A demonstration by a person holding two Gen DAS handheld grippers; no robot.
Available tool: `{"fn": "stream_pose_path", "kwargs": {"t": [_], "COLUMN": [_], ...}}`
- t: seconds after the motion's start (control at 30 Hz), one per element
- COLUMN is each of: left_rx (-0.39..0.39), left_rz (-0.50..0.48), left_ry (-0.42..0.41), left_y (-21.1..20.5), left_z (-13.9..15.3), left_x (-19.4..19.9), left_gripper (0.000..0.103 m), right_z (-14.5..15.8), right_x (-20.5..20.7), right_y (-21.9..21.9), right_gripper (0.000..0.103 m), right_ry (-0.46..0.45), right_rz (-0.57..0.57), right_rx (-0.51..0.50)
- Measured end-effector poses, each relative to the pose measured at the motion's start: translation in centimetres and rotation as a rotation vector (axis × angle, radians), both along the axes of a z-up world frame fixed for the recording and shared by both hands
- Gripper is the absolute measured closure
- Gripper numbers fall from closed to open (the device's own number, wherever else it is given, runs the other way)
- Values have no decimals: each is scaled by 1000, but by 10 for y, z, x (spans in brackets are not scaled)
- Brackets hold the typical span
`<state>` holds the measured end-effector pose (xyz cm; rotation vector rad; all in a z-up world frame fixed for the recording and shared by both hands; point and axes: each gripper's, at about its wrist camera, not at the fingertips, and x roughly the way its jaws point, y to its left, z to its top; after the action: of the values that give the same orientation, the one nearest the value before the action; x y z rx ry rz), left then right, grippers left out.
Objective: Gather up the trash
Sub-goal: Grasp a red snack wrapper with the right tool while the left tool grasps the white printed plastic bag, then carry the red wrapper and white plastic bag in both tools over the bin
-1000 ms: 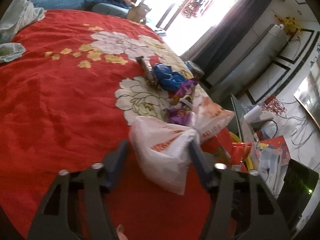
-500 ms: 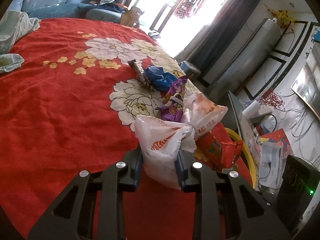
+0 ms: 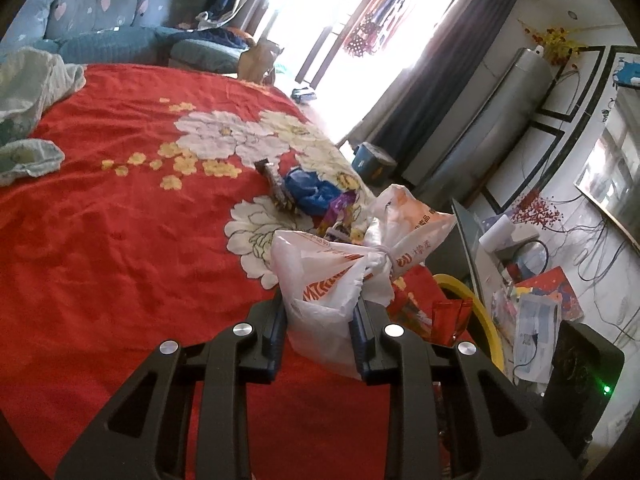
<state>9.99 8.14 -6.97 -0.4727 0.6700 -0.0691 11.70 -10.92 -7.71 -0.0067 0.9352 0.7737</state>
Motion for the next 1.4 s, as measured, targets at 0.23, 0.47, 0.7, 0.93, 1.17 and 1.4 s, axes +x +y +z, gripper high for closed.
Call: {"fn": "stream_pose_path", "kwargs": {"t": [0.23, 0.47, 0.7, 0.93, 1.17, 1.4], "left_rx": [36, 56, 66, 70, 84, 96], "left_rz": [0, -13, -26, -50, -70, -95], "left_ry": [-37, -62, -81, -95, -99, -104], "left_y": [-7, -15, -23, -31, -40, -53], "left_z": [19, 33, 40, 45, 47, 50], "left_x": [-8, -13, -16, -16, -14, -10], "left_gripper": [77, 77, 77, 77, 77, 78], "right_z": [17, 28, 38, 42, 44, 48], "right_x": [0, 3, 12, 24, 33, 39], "right_y": [-14, -29, -46, -68, -85, -103], "right_gripper": [91, 91, 91, 91, 91, 91], "right_ry": [-34, -54, -70, -75, -79, -85], "right_rz": [-22, -57, -103, -154, -200, -251], "right_rx": [28, 44, 69, 85, 102, 117]}}
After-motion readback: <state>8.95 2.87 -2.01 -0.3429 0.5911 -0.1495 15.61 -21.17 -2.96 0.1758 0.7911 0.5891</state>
